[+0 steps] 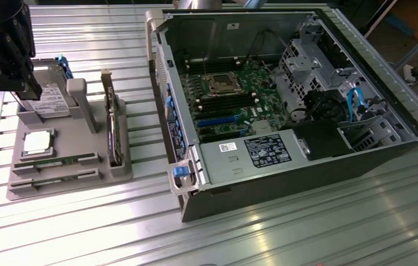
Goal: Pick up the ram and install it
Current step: 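Pick up the ram and move it above insertion slot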
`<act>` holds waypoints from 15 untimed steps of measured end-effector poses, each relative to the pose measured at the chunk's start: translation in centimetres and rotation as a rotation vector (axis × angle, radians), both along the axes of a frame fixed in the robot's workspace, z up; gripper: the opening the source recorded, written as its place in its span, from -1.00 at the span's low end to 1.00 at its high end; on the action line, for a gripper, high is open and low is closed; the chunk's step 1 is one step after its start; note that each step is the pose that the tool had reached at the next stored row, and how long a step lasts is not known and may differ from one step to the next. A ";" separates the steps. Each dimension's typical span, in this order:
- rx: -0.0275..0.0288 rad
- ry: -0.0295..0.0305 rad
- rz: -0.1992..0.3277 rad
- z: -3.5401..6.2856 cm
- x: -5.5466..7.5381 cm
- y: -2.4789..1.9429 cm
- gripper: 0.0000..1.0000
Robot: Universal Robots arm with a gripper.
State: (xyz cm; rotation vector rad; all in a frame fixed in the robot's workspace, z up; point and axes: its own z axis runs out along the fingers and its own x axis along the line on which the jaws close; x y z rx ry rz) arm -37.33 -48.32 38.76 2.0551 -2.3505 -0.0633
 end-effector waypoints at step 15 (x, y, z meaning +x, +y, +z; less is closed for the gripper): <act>-0.0001 0.0001 0.006 -1.41 0.0 -0.30 -0.79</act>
